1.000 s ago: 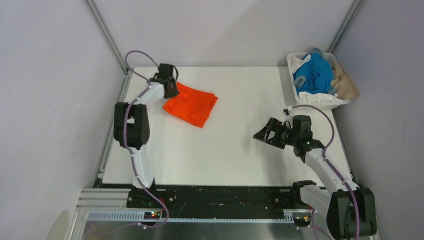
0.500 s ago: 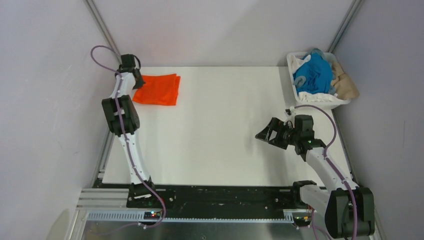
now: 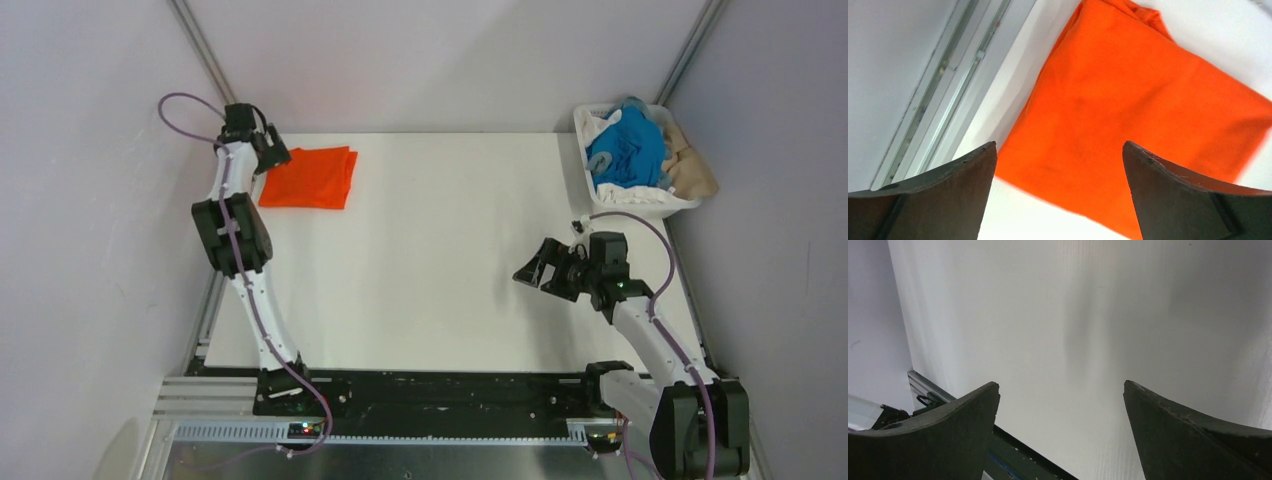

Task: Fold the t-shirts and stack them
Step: Put the neatly folded tshirt into the corner of the board with the left arm, then reset both arms

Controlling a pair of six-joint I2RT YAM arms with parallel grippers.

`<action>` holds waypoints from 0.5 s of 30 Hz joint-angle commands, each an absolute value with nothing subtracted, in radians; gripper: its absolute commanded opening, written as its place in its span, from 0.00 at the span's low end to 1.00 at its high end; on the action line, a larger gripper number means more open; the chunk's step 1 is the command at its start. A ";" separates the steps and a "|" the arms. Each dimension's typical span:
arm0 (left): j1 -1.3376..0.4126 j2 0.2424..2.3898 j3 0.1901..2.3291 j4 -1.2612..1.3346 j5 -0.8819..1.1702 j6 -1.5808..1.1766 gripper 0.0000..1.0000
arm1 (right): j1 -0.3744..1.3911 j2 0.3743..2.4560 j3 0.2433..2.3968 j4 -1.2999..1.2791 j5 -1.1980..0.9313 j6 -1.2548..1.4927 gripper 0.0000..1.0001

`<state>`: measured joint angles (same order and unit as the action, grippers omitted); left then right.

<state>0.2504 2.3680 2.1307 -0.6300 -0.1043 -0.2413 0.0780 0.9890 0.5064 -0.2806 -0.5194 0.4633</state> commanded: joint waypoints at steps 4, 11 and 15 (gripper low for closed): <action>0.156 1.922 1.866 -0.616 -0.200 -0.361 1.00 | 0.077 0.921 0.495 -0.317 -0.453 0.442 0.99; -0.150 1.472 1.264 -0.419 -0.228 -0.450 1.00 | 0.087 0.787 0.437 -0.307 -0.463 0.443 0.99; -0.452 1.164 0.863 -0.291 -0.414 -0.505 1.00 | 0.087 0.725 0.379 -0.288 -0.439 0.472 1.00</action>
<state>-0.2337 1.3735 1.1412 -0.4061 -0.2371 -0.4290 0.0818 0.7799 0.4286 -0.3145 -0.4641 0.4534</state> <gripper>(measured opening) 0.995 0.993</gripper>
